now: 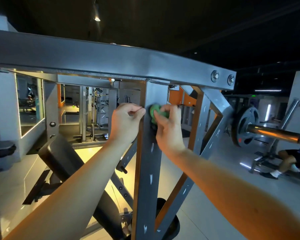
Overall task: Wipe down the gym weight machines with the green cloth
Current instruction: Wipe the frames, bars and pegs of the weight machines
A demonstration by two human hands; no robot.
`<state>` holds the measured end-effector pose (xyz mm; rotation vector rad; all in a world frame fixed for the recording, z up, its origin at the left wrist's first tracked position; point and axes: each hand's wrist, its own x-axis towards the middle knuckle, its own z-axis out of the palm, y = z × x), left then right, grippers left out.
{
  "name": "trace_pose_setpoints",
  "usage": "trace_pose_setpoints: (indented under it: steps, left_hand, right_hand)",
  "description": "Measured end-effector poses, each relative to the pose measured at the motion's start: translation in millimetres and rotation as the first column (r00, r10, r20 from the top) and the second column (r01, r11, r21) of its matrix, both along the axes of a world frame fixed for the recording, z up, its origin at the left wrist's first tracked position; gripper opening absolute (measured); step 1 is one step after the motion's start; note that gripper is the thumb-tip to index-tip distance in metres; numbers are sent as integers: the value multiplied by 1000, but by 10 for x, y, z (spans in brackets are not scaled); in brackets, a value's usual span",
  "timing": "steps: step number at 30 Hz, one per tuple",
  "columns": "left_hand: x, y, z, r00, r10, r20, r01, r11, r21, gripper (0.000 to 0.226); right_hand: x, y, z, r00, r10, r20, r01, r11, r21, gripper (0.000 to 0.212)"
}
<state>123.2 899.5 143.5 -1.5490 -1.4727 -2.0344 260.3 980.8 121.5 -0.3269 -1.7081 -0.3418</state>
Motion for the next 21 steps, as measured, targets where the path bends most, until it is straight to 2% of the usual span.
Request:
trace_pose_setpoints:
  steps: [2,4,9,12,16,18,21]
  left_hand:
    - [30,-25,-35,1000,19,-20,-19,1000,-3,13]
    - [48,-52,-66,999,35,-31,-35,999,-16,13]
    - [58,-43,-122,999,40,2,-40,999,-36,13]
    - [57,-41,-201,999,32,2,-32,999,-16,12]
    - [61,-46,-365,1000,22,6,-22,1000,-6,12]
    - [69,-57,-427,1000,23,13,-23,1000,-6,11]
    - [75,-53,-475,1000,2,26,-1,1000,-3,10]
  right_hand:
    - [37,-26,-197,999,-6,44,6,1000,3,16]
    - [65,-22,-38,996,-8,87,6,1000,26,19]
    - [-23,19,770,992,-37,-117,42,998,42,19]
    - [-41,25,361,993,-47,-110,51,998,36,26]
    - [1,-62,-626,999,-24,32,26,997,-69,29]
    - [58,-65,-624,996,12,83,-5,996,-90,27]
    - [91,-63,-27,996,67,58,-65,997,-34,21]
